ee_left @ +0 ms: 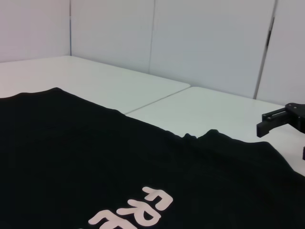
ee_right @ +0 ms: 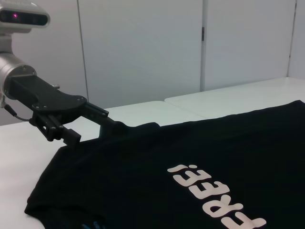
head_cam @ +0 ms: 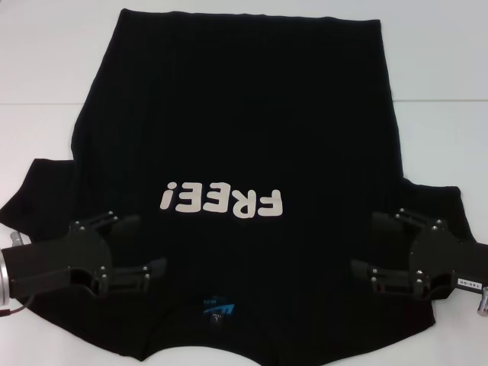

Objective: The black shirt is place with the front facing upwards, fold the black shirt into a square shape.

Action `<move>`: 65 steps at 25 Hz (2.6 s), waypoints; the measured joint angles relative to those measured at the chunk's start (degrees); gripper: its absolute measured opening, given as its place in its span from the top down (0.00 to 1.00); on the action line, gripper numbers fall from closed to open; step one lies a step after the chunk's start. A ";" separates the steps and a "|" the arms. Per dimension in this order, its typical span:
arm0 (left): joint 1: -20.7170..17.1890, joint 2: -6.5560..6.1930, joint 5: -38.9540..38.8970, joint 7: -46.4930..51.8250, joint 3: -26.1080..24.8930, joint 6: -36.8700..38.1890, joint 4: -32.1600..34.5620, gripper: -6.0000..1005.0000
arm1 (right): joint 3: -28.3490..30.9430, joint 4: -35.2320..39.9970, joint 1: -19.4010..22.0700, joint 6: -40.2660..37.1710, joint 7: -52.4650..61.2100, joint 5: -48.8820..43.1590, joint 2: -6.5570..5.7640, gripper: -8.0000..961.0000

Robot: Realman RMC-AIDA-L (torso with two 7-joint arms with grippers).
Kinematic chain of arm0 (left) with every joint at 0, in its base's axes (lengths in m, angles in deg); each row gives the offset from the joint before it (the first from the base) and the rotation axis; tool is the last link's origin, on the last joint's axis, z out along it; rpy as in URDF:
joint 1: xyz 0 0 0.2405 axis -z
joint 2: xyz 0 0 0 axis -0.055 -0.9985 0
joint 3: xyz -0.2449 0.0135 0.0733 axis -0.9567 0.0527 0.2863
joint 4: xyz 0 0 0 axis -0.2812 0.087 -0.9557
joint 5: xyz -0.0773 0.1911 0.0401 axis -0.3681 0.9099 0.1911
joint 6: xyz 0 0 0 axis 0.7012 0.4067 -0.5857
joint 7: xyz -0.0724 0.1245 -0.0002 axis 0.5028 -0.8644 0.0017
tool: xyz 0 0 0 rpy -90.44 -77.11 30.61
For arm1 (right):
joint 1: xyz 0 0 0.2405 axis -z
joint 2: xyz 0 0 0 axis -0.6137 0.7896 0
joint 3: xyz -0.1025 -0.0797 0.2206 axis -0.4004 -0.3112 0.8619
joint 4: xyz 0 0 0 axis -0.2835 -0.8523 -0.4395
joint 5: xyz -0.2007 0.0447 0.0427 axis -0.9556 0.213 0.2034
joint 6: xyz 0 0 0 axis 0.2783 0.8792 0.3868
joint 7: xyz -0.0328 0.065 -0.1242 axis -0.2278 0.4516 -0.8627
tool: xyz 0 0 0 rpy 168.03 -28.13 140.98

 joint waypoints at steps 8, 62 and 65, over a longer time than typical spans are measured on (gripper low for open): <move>-0.34 -0.03 -0.05 0.17 -0.01 -1.37 0.00 0.07 | -0.17 -0.87 -0.29 1.28 -0.02 0.00 0.16 0.02; 7.21 -7.86 10.54 61.74 -10.73 -3.28 2.09 0.07 | -0.63 -3.10 -1.21 4.00 0.00 0.01 0.17 0.03; 7.11 -8.35 11.15 63.23 -14.23 -4.89 2.11 0.07 | -0.67 -3.10 -1.09 4.03 0.00 0.01 0.17 0.03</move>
